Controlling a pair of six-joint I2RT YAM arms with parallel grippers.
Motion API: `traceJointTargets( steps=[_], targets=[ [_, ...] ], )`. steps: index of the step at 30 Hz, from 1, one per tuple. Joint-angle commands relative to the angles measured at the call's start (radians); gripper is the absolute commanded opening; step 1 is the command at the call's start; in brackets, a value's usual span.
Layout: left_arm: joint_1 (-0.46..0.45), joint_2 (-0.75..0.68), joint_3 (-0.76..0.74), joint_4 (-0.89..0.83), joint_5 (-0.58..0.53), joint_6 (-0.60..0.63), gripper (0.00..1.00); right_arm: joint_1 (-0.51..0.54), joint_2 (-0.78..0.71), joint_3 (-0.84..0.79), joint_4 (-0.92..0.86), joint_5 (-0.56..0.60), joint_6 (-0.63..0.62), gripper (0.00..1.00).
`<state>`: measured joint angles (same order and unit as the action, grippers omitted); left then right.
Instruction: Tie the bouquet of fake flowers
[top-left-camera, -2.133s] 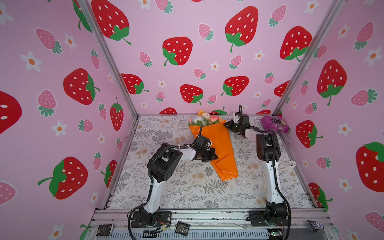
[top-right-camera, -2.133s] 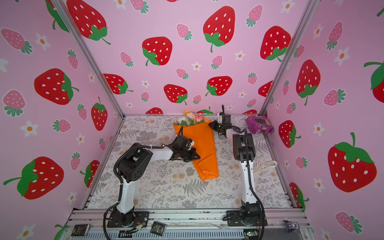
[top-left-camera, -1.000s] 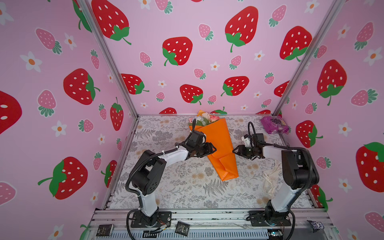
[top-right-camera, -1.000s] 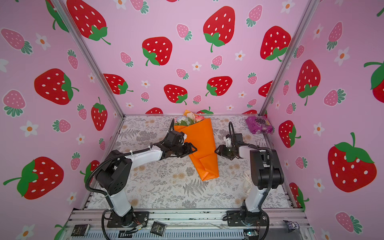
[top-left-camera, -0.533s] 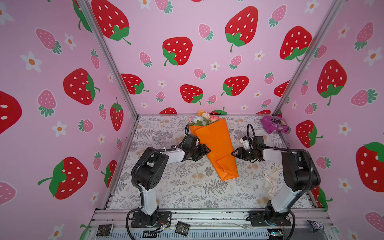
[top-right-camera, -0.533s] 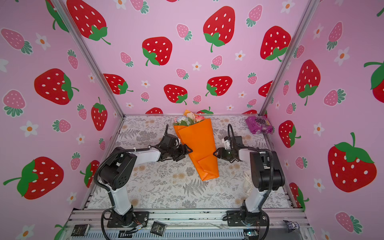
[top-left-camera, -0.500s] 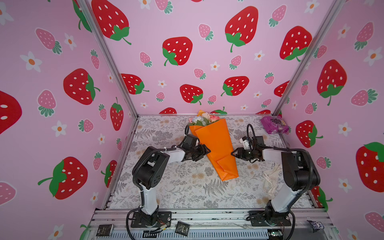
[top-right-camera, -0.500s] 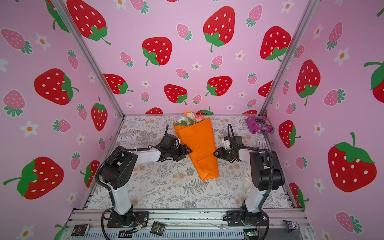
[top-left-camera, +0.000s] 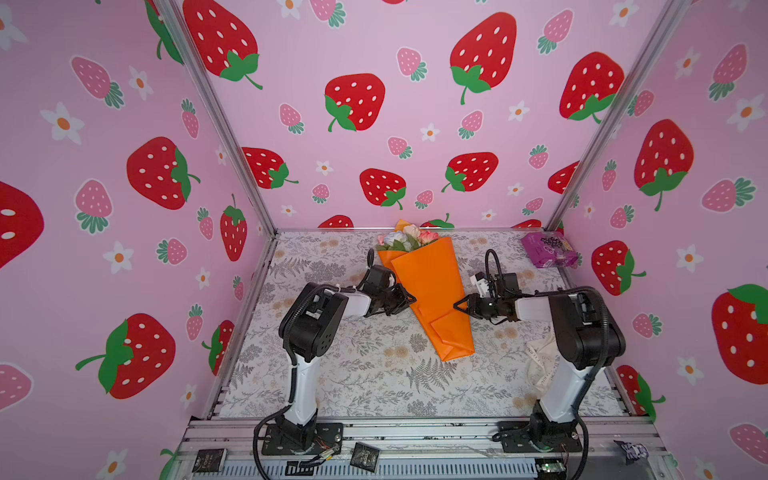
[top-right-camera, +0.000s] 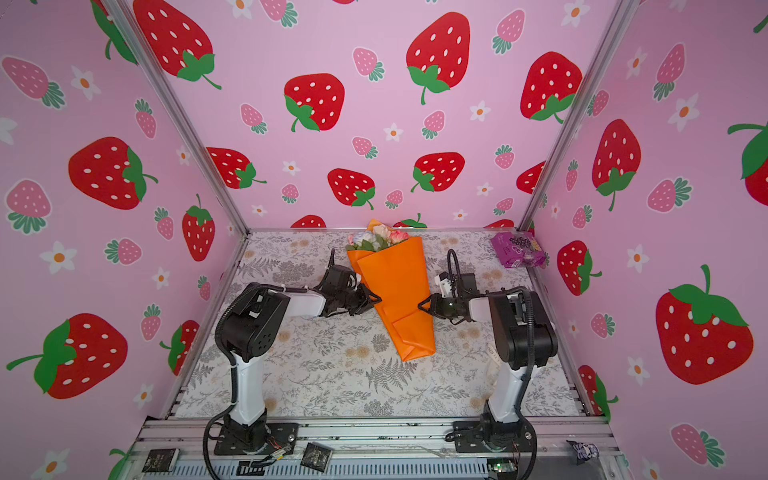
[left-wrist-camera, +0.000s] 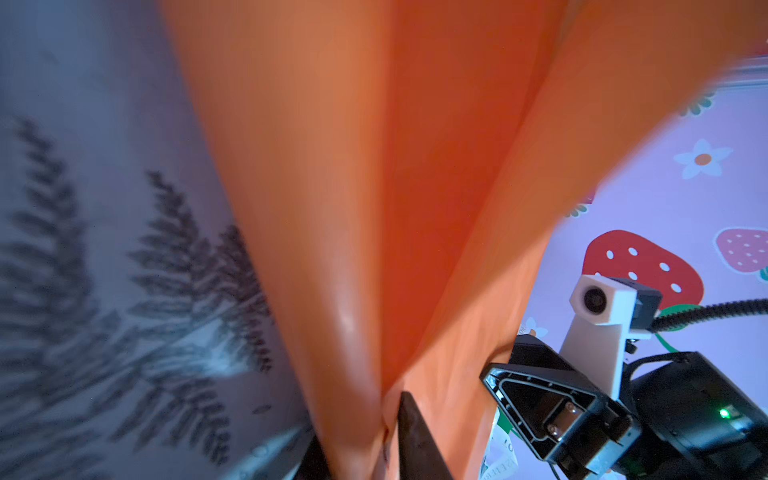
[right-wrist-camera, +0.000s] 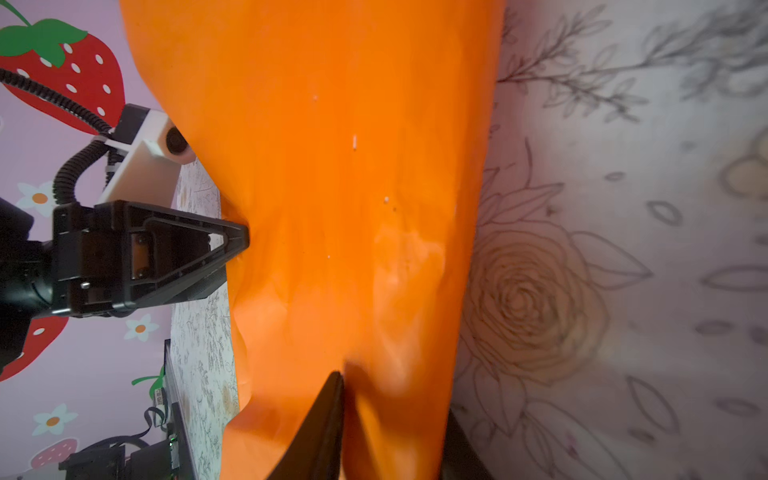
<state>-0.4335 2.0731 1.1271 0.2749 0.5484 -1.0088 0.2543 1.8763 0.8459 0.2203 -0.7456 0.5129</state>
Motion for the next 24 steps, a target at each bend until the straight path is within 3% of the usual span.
traceJointTargets(
  steps=[1, 9, 16, 21, 24],
  targets=[
    [0.04, 0.028, 0.035, -0.042, -0.015, 0.014, 0.18, 0.038, 0.048, 0.007, 0.041, 0.021, 0.069, 0.23],
    [0.111, 0.085, 0.108, -0.095, 0.006, 0.058, 0.12, 0.088, 0.098, -0.006, 0.218, 0.065, 0.229, 0.15],
    [0.145, 0.167, 0.23, -0.138, 0.039, 0.081, 0.1, 0.103, 0.171, 0.087, 0.216, 0.105, 0.266, 0.11],
    [0.16, 0.19, 0.286, -0.17, 0.036, 0.098, 0.1, 0.103, 0.223, 0.168, 0.198, 0.087, 0.271, 0.12],
    [0.161, 0.179, 0.29, -0.19, 0.04, 0.117, 0.14, 0.101, 0.203, 0.166, 0.189, 0.089, 0.274, 0.18]
  ],
)
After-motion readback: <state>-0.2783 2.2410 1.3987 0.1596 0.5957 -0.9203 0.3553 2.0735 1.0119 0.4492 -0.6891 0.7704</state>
